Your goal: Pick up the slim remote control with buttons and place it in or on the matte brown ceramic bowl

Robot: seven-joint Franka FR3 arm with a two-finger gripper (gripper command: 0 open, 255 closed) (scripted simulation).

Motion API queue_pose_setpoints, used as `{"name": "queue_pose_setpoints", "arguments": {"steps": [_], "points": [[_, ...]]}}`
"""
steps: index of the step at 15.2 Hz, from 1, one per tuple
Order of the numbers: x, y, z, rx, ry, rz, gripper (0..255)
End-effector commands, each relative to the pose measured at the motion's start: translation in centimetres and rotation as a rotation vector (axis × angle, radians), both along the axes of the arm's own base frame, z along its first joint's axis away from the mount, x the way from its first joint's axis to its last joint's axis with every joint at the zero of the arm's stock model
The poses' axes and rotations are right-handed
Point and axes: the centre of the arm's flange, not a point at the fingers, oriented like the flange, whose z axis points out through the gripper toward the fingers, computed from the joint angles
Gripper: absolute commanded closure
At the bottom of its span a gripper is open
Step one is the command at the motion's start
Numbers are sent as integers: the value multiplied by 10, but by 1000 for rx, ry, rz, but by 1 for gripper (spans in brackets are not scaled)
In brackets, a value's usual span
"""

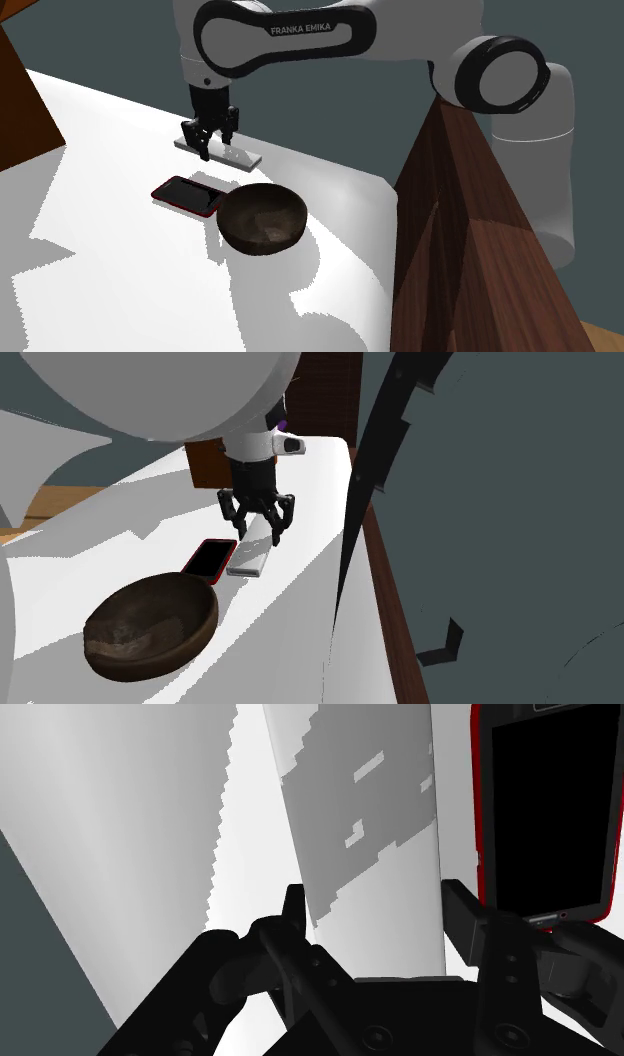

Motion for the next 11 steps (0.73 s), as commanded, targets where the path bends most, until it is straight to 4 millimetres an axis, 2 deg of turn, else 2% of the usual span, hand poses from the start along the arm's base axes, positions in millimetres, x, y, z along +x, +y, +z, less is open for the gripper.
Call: {"name": "queue_pose_setpoints", "arguments": {"steps": [1,11], "points": [[0,-1,11,0,0,0,255],[0,-1,64,0,0,0,255]]}}
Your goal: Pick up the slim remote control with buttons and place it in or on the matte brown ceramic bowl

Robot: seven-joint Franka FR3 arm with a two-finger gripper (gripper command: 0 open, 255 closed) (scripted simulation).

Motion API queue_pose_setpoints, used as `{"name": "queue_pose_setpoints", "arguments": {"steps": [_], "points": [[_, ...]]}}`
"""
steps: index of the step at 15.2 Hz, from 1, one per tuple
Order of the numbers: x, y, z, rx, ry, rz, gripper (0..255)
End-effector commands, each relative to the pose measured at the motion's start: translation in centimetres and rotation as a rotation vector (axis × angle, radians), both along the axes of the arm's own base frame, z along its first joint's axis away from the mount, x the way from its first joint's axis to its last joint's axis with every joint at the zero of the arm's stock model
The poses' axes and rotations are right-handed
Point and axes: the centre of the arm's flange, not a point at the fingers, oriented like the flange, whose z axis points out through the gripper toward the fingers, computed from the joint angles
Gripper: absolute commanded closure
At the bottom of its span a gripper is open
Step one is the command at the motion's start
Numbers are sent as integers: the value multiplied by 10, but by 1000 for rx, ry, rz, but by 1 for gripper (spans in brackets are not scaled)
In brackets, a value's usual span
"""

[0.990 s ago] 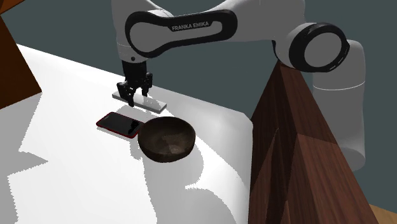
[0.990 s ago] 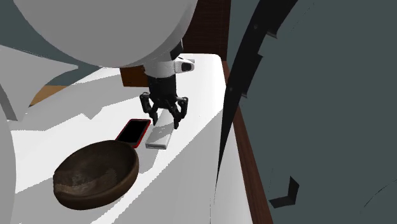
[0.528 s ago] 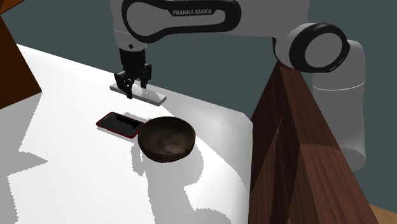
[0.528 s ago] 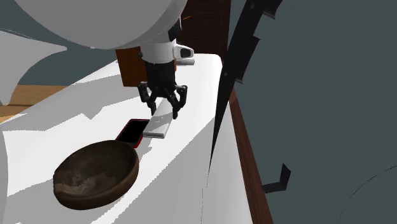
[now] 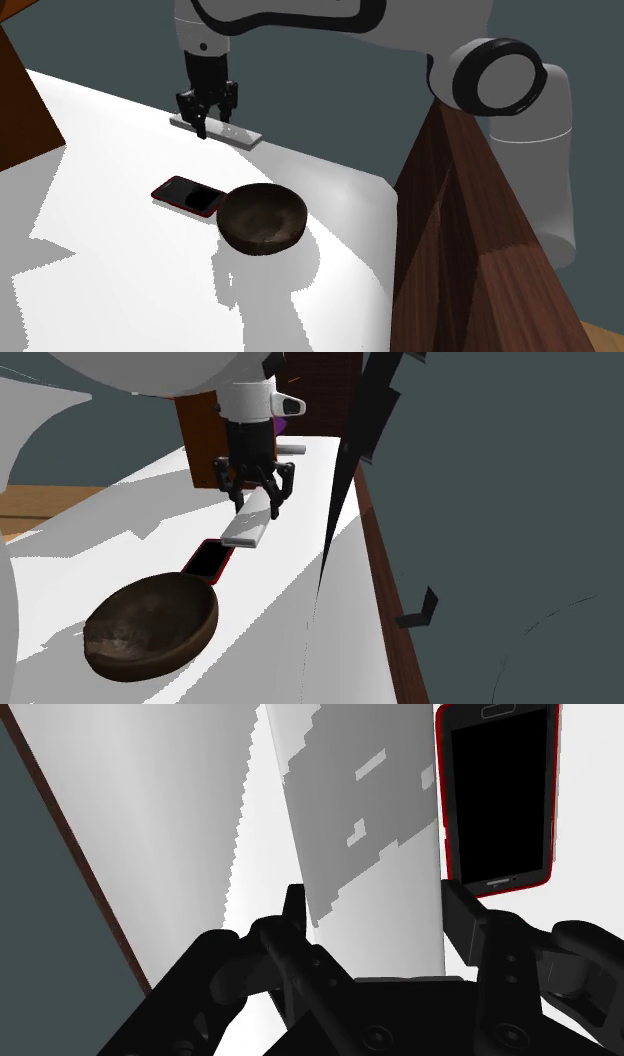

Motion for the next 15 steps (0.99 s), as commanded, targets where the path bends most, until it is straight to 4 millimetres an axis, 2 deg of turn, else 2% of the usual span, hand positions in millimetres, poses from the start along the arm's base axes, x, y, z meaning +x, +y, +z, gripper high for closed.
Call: {"name": "queue_pose_setpoints", "arguments": {"steps": [1,2,15], "points": [[-1,1,11,0,0,0,255],[-1,1,12,0,0,0,255],[-171,18,12,0,0,0,255]]}}
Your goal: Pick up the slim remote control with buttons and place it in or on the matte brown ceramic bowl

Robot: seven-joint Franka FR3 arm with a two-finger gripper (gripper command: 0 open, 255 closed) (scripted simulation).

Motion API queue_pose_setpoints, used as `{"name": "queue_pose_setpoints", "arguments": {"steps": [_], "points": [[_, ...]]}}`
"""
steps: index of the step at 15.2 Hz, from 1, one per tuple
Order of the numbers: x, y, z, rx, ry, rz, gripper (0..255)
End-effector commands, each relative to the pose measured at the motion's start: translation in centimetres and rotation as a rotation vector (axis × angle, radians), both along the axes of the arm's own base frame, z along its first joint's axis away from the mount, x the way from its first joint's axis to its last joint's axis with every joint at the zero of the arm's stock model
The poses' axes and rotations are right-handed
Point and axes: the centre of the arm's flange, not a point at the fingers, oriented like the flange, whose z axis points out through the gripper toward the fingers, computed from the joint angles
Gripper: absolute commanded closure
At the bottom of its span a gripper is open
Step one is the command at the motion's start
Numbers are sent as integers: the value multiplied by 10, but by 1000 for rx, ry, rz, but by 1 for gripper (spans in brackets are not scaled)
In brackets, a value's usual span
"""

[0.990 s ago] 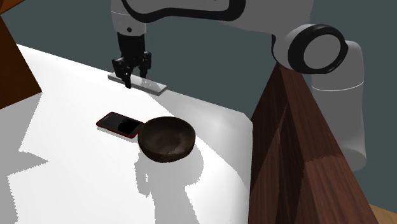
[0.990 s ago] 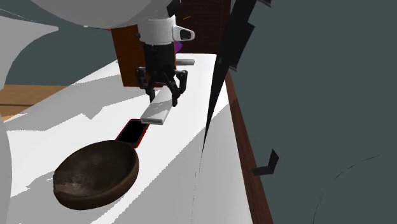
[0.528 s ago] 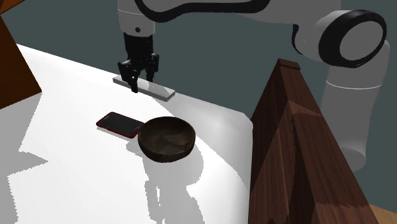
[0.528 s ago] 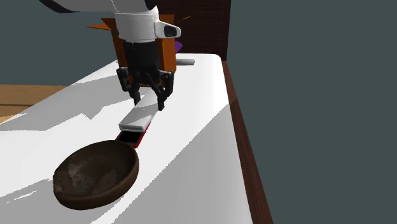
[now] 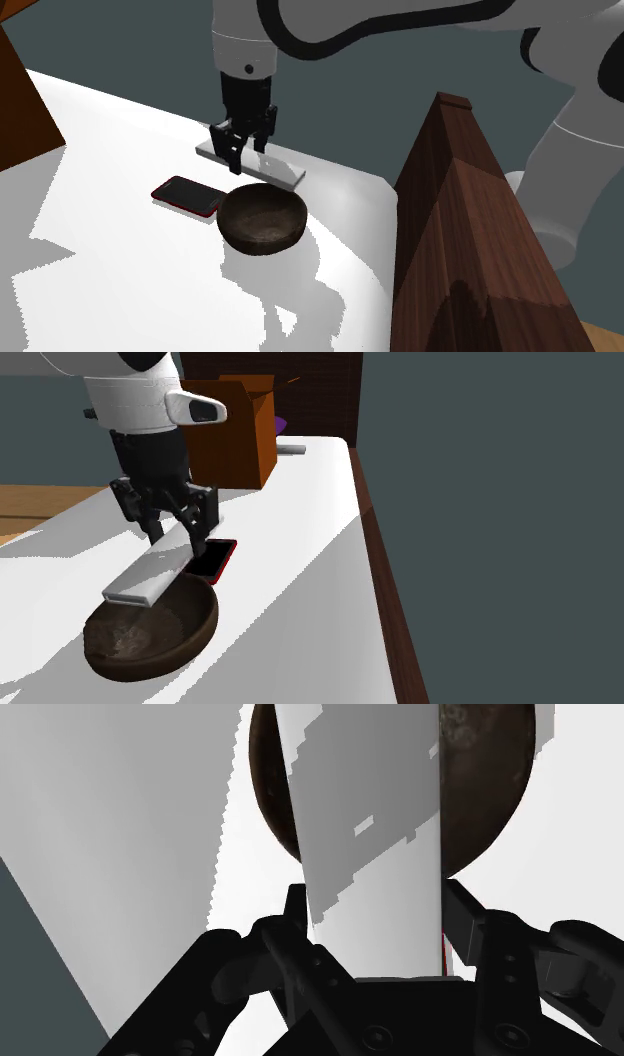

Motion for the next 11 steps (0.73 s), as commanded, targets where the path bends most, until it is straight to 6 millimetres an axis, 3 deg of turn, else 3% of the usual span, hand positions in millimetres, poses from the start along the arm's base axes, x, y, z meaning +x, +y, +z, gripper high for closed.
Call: {"name": "queue_pose_setpoints", "arguments": {"steps": [1,3,11], "points": [[-27,5,2,0,-1,-1,255],[-56,8,2,0,-1,-1,255],[-56,8,-40,0,-1,-1,255]]}}
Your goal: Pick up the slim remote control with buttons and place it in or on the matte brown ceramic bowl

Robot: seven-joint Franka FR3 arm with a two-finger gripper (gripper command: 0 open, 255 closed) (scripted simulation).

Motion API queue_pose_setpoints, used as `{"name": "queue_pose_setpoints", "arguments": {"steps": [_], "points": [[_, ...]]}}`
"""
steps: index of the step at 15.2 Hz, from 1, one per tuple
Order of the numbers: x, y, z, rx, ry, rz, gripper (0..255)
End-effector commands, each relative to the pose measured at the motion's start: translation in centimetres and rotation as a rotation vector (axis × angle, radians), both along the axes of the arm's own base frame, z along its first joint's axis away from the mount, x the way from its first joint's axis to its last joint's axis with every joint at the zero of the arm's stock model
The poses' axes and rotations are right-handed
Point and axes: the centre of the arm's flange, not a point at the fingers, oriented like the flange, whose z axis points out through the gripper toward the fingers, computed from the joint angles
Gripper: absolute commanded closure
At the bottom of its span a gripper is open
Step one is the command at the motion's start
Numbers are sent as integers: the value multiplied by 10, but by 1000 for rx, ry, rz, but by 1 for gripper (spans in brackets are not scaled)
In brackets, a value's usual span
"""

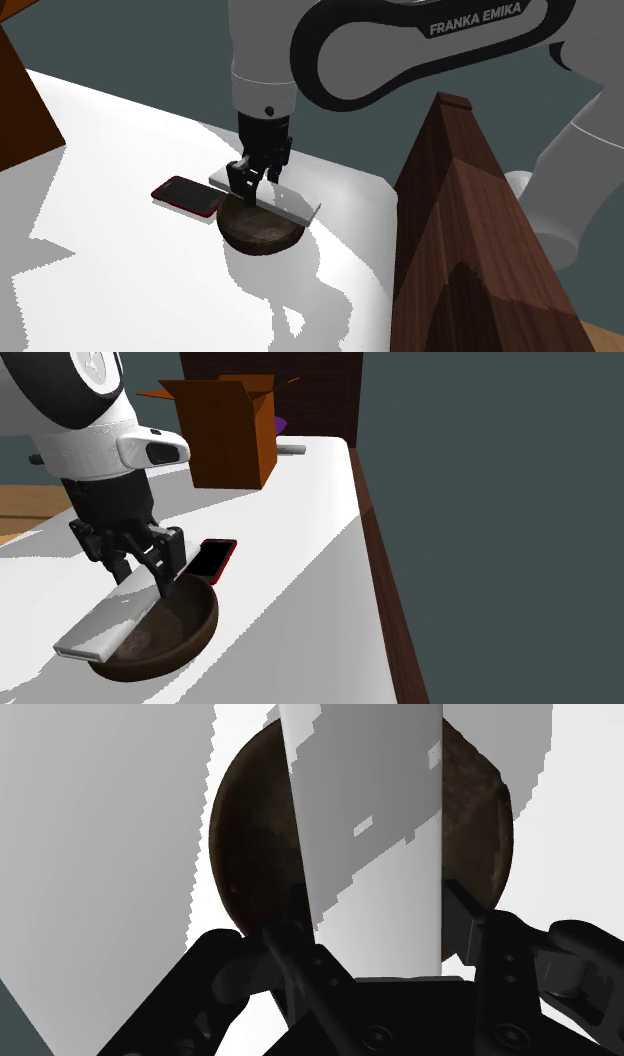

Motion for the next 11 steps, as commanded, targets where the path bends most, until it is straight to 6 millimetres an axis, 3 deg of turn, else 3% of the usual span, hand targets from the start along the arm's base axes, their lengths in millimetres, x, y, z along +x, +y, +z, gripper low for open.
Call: {"name": "queue_pose_setpoints", "arguments": {"steps": [1,5,11], "points": [[0,0,-10,0,-1,0,255],[0,0,-34,0,-1,0,255],[0,0,-34,0,-1,0,255]]}}
